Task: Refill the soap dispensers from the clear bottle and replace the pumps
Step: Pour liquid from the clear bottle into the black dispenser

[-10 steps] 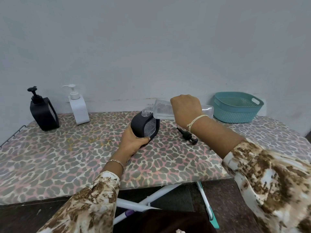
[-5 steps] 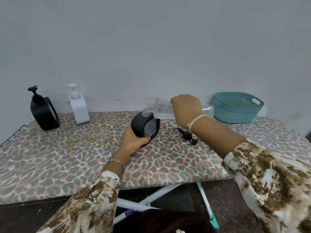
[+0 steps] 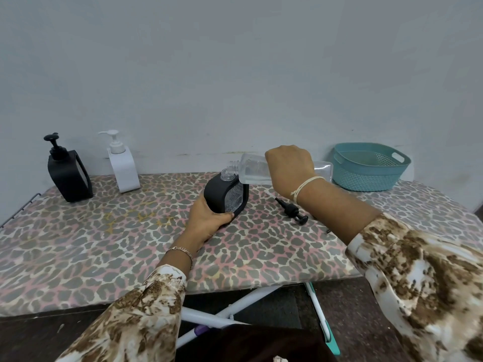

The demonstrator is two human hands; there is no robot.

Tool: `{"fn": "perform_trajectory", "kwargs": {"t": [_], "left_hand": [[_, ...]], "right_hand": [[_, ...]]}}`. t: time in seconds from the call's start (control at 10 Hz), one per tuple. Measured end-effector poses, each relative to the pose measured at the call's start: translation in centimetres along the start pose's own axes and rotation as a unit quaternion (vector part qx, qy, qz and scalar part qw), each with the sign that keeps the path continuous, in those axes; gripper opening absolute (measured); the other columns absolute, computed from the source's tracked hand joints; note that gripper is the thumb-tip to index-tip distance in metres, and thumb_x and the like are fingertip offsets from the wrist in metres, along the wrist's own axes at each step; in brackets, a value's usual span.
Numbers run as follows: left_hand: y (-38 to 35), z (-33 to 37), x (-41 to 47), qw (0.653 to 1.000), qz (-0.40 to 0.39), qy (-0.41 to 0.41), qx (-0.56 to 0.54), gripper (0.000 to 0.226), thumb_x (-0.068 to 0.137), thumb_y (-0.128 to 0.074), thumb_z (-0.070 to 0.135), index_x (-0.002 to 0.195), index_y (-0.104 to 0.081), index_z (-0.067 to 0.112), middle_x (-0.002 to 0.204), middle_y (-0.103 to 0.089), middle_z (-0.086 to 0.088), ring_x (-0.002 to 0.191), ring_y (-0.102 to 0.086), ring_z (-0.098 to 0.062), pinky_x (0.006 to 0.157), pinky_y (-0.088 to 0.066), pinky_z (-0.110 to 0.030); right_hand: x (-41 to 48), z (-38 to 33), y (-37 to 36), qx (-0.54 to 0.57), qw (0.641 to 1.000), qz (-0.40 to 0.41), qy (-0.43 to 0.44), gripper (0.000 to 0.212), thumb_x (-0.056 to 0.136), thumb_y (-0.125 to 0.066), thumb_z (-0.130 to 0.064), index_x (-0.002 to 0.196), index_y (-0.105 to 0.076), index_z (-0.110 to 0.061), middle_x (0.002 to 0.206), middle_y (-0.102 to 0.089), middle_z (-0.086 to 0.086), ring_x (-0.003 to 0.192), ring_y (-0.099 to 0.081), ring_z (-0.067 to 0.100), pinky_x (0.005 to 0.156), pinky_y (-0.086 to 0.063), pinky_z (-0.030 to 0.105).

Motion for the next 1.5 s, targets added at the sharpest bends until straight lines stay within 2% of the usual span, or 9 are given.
{"fn": "perform_trajectory", "kwargs": {"t": [1.0, 1.3, 1.5], "left_hand": [[-0.08, -0.14, 0.13, 1.0, -0.004, -0.005, -0.01, 0.076, 0.062, -0.085, 0.001, 0.13, -0.051, 0.011, 0.119, -0.065, -0.003, 0.11, -0.062, -0.018, 0.094, -0.05, -0.032], [-0.11, 0.35, -0.19, 1.0, -0.006, -0.004, -0.013, 0.074, 0.064, -0.084, -0.001, 0.129, -0.05, 0.012, 0.113, -0.062, 0.001, 0.108, -0.06, -0.016, 0.089, -0.047, -0.026], [-0.08, 0.21, -0.12, 1.0, -0.003, -0.003, -0.011, 0.075, 0.063, -0.085, 0.0, 0.129, -0.05, 0.012, 0.117, -0.064, -0.001, 0.109, -0.06, -0.018, 0.09, -0.048, -0.028]], "right_hand": [[-0.11, -0.05, 0.17, -0.003, 1.0, -0.001, -0.001, 0.027, 0.08, -0.054, 0.005, 0.1, -0.06, -0.011, 0.082, -0.05, 0.002, 0.075, -0.047, 0.022, 0.063, -0.039, 0.03], [-0.06, -0.09, 0.11, -0.002, 1.0, 0.007, 0.001, 0.026, 0.081, -0.054, 0.005, 0.1, -0.06, -0.011, 0.081, -0.049, 0.002, 0.075, -0.047, 0.021, 0.064, -0.039, 0.03], [0.01, -0.04, 0.03, -0.007, 1.0, 0.012, 0.0, 0.026, 0.08, -0.054, 0.005, 0.099, -0.061, -0.011, 0.08, -0.05, 0.002, 0.074, -0.047, 0.021, 0.063, -0.039, 0.03]]}}
Point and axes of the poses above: each hand's wrist, its own x-axis towards the middle knuckle, its own y-axis out of the back of the hand, z = x × y, the point moved 8 cm from there along x, towards the middle knuckle
